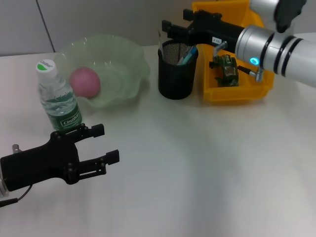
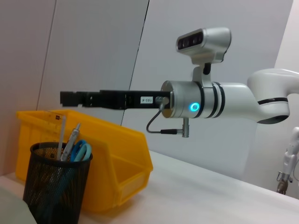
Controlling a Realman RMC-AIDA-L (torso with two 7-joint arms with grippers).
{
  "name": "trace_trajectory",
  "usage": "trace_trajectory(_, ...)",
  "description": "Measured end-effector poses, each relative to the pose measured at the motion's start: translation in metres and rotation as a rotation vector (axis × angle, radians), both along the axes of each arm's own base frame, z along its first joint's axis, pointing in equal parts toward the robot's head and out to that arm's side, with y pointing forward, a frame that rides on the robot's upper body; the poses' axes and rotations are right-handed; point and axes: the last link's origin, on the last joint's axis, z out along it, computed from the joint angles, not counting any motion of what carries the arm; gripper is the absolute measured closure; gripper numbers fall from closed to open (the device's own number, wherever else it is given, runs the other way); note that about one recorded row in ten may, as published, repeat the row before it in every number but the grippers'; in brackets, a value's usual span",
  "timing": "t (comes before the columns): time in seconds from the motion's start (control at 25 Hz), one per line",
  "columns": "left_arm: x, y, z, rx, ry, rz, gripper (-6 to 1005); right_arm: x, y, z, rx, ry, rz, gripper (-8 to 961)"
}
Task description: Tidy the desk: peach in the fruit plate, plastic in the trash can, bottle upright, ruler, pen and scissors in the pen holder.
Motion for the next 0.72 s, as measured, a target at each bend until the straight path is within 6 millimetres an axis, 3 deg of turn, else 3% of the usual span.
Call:
trace_trajectory(0.08, 0.0, 0.0, 0.0, 0.003, 0.002, -0.004, 188, -0.002, -0.006, 0.007, -0.009, 0.052, 0.029, 220)
trace_trajectory(0.24, 0.001, 0.0, 0.0, 0.003, -0.002, -0.007, 188, -0.003, -0.019, 0.015, -0.022, 0.131, 0.084, 215)
trace_trajectory(0.36, 0.001, -0.001, 0.001, 0.002, -0.007, -0.011, 189, 0.002, -0.044, 0.031, -0.055, 0.21, 0.186, 214)
trace_trajectory(0.4, 0.002, -0.001, 0.001, 0.0, -0.011, -0.015, 189, 0.002, -0.044, 0.031, -0.055, 0.21, 0.186, 214)
trace_trajectory(0.48, 0.005, -0.003, 0.003, -0.017, -0.023, -0.034, 189, 0.011, -0.069, 0.045, -0.114, 0.244, 0.265, 214)
trace_trajectory(0.52, 0.005, -0.003, 0.003, -0.017, -0.023, -0.034, 189, 0.011, -0.069, 0.045, -0.114, 0.244, 0.265, 214)
trace_trajectory(0.72, 0.007, -0.008, 0.005, -0.053, -0.044, -0.061, 189, 0.036, -0.108, 0.056, -0.398, 0.166, 0.338, 213)
